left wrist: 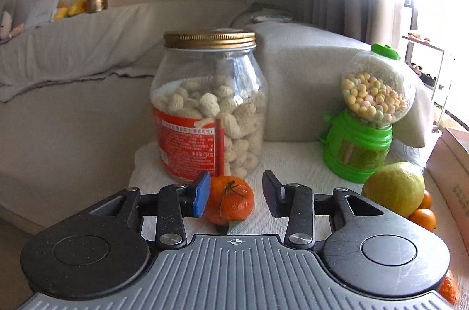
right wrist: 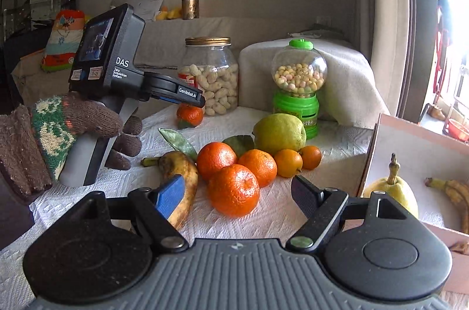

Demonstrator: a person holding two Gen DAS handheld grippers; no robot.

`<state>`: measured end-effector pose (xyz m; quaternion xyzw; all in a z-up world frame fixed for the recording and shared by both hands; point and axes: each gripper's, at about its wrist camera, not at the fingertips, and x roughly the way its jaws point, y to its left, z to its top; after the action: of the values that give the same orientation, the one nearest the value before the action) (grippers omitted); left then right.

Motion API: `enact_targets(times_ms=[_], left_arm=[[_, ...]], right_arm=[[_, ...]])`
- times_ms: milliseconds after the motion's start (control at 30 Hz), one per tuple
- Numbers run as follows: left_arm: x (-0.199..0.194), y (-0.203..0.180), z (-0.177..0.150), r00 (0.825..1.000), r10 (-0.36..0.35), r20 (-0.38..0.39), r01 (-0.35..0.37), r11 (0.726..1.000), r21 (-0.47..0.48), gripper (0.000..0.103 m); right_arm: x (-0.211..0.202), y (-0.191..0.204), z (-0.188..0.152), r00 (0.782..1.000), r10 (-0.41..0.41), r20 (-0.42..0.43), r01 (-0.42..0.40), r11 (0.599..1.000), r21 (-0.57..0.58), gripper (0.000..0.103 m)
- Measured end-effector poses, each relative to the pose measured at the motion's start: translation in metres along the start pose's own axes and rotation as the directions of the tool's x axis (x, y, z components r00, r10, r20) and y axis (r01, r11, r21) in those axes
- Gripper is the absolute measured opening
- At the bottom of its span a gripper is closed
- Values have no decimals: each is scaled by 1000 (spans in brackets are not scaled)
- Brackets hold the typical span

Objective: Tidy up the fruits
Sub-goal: 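Grasp a mandarin orange with the left gripper while the right tool approaches the second banana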

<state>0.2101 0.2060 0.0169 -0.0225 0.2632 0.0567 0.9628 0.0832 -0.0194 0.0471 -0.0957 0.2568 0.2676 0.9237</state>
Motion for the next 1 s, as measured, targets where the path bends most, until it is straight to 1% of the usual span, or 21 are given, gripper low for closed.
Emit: enact_targets(times_ms=[67,100,133,200,233,333,400,467,533,600,667,767,800,833,900,933,1000], left_arm=[[6,-1,-3,999,45,-5,-45,999,27,46],[9,0,-5,998,68,-13,-67,997,24,49],[10,1,-7,998,66,-13,-66,998,14,51],[13,6,-12,999,32,-19,-33,999,-22,53],[15,8,-11,999,21,-35,-22,999,-31,53],[16,17,-12,999,0,-48,-4,997,-81,52],[13,23,-14,999,-15,-39,10,992,-127,51],[8,26,-15,999,-7,-31,2,988,-156,51],[0,27,-18,1000,-6,-22,2,983,-185,51],[-7,28,-20,999,-32,-27,26,979,-204,51],[-22,27,-23,999,-44,-20,39,977,-210,51],[-63,26,-31,999,-47,6,47,967,-250,51],[-77,26,-35,999,-44,20,48,964,-262,51],[-92,27,-39,999,-37,31,44,963,-267,51],[-112,27,-47,999,-10,39,20,961,-276,51],[-120,28,-50,999,10,41,2,958,-286,51],[-130,30,-55,999,41,34,-29,953,-302,51]], right_arm=[[11,-4,-6,999,11,-45,-9,1000,25,80],[15,-6,-6,997,26,-75,-23,999,38,80],[17,-10,-5,996,48,-80,-43,997,56,80],[19,-15,-6,994,69,-87,-61,994,87,80],[21,-17,-7,992,78,-98,-68,992,103,80],[26,-23,-7,987,101,-124,-82,985,148,80],[29,-26,-8,984,104,-143,-78,982,174,80],[30,-25,-8,983,100,-152,-73,982,177,80],[30,-25,-8,986,81,-148,-55,984,172,80],[28,-26,-9,988,81,-134,-57,983,176,80],[25,-28,-8,989,91,-114,-69,981,183,80],[11,-25,-7,991,121,-63,-110,981,160,80],[9,-23,-6,989,137,-61,-126,980,156,77],[9,-19,-4,984,159,-77,-145,977,159,76],[17,-9,0,971,192,-143,-167,972,167,65],[19,-3,2,969,196,-153,-171,972,162,65],[22,16,9,971,162,-177,-147,984,97,62]])
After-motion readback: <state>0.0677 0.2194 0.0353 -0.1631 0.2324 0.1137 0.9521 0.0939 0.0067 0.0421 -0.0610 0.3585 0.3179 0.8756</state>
